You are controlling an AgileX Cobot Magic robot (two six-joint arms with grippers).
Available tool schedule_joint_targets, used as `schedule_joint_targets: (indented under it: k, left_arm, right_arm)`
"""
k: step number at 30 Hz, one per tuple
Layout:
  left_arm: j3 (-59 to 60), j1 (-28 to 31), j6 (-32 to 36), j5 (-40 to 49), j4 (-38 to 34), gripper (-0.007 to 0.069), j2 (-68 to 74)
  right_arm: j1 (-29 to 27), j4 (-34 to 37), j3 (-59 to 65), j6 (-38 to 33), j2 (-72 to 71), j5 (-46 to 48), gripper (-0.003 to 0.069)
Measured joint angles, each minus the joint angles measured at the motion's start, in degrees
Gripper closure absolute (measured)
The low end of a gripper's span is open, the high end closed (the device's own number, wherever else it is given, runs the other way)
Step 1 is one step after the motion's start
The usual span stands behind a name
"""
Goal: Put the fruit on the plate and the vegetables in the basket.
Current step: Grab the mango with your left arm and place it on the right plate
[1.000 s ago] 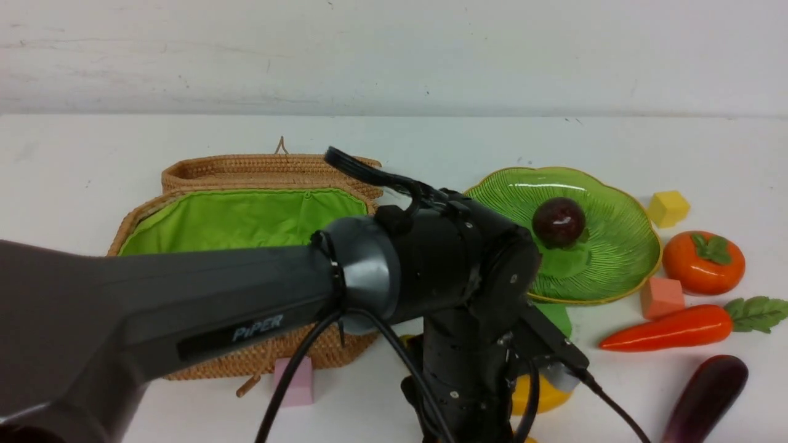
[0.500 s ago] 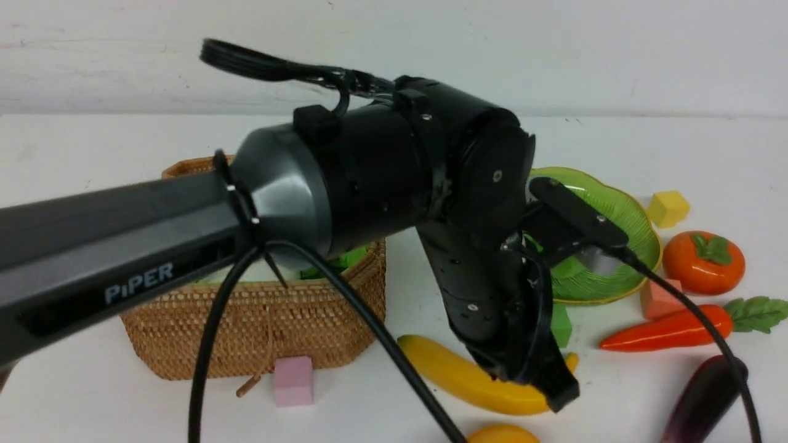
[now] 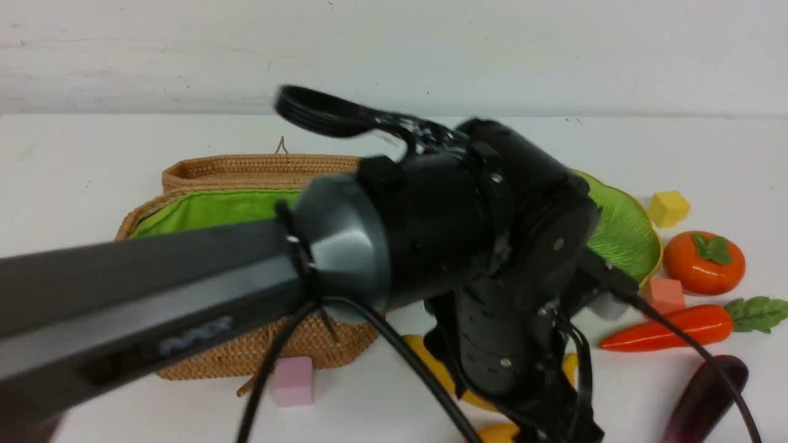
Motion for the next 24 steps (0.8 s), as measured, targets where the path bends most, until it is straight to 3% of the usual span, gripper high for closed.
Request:
schedule_joint_targets:
  k: [8,14,18,21,24]
  left_arm:
    - [-0.1,0.0,-2.3,1.0,-3.7,-0.0038,10.3]
    - [-0.3,0.0,0.4,1.9,-4.5,0.0056,13.5]
    - [-0.8,0.0,3.4,3.0,-4.7,0.0057,11.6]
    - [-2.7,0.0,4.2,3.5,-3.0,0.0057,9.5]
    - [-6.8,0.1,4.3,2.3,3.2,0.0057,6.1]
  right_arm:
    - [0.0,0.0,0.0,0.0,0.0,0.0,0.0421]
    - [0.0,0.0,0.0,0.0,0.0,0.0,0.0421]
    - [0.0,0.0,0.0,0.0,0.0,0.0,0.0421]
    - [0.0,0.0,0.0,0.0,0.0,0.0,0.0421]
    - [0.0,0.0,0.0,0.0,0.0,0.0,0.0421]
